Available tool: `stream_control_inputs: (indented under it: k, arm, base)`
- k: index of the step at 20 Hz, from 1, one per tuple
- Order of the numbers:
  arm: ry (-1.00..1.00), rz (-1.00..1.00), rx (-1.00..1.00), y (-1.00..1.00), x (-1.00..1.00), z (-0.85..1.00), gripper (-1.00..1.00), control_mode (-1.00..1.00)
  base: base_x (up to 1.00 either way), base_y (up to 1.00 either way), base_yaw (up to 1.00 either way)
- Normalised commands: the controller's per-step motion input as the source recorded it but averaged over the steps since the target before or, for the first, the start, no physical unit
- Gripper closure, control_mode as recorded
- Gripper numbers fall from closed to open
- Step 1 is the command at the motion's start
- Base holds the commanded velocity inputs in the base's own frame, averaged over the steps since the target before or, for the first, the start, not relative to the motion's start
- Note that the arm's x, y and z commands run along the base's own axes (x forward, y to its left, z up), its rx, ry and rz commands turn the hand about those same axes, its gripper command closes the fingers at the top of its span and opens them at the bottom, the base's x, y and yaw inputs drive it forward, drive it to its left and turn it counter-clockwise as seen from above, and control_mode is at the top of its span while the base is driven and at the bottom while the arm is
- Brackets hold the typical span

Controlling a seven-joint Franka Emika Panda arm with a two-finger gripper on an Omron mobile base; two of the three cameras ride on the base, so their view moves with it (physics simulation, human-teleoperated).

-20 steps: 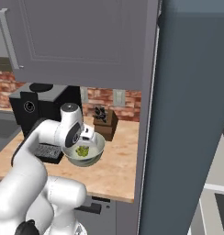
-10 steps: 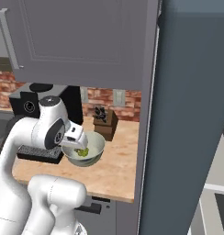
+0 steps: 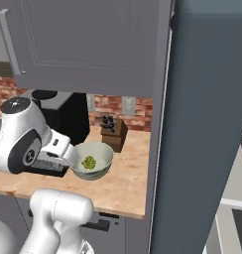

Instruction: Take the broccoli, kiwi, and lemon from the freezer and place them in the bowl on the counter.

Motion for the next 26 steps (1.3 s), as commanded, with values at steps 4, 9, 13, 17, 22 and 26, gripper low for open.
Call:
stream_control_inputs:
  k: [4,9,13,17,22,26]
  arm:
    - [0.0,0.0,-0.01,0.08,-0.35,1.0,-1.0,-1.0]
    - [0.0,0.0,-0.01,0.01,-0.23,1.0,-1.0,-1.0]
    - [0.0,0.0,0.0,-0.06,-0.57,0.61,-1.0,-1.0]
    - [0.0,0.0,0.0,-0.08,-0.79,0.22,-1.0,-1.0]
    - [-0.01,0.01,0.0,0.0,-0.41,0.0,-1.0,-1.0]
    - [-0.05,0.0,0.0,0.0,-0.01,-0.03,-1.0,-1.0]
  base:
    - [0.0,0.0,0.0]
    - [0.0,0.0,0.0]
    - [0.0,0.0,0.0]
    - [0.0,0.0,0.0]
    - [0.0,0.0,0.0]
    - [0.0,0.0,0.0]
